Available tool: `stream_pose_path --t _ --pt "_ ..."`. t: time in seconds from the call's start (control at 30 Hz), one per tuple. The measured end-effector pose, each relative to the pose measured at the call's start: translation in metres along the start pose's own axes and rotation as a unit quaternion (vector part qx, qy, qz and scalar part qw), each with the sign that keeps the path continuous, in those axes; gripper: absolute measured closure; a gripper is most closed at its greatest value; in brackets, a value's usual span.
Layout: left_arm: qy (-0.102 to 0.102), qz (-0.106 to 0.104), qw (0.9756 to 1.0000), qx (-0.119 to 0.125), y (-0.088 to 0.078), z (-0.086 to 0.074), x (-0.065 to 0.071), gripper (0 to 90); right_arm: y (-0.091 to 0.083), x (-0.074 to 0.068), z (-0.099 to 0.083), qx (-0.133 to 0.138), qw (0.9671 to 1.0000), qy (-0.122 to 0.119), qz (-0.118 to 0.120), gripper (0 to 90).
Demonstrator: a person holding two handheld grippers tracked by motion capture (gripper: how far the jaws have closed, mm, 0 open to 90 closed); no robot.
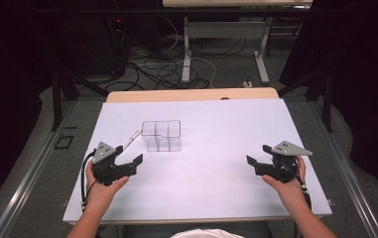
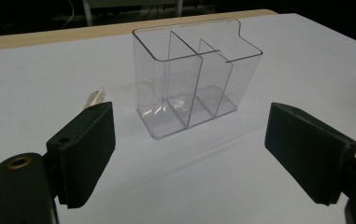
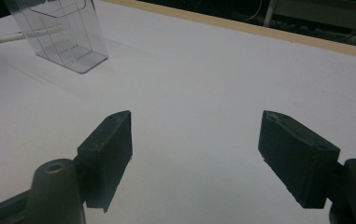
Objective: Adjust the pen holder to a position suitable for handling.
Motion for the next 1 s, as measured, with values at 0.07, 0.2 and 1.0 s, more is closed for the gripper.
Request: stream_pose_path --t 0.07,0.2,1.0 --pt "-0.007 0.011 0.9999 0.004 0.001 0.004 -0.004 18.4 0.001 0.001 0.000 0.004 1.0000 -0.003 -0.001 26.2" --pt "-0.018 0.036 0.9989 0.023 0.003 0.019 -0.013 24.5 0.000 0.001 -0.002 -0.004 0.9999 0.010 -0.002 26.7" --pt "-0.007 0.103 0.9943 -0.027 0.032 0.068 -0.069 42.1 0.003 -0.007 0.000 -0.007 1.0000 0.005 0.004 28.4"
Point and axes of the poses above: each handheld gripper's, and its own axes: y roughly forward along the jaws, z roughly out of its top, x roughly to its right, the point moved 4 cm from there along y, roughly forward along the jaws, and after that the axes turned 12 degrees about -z, right-handed, at the moved point
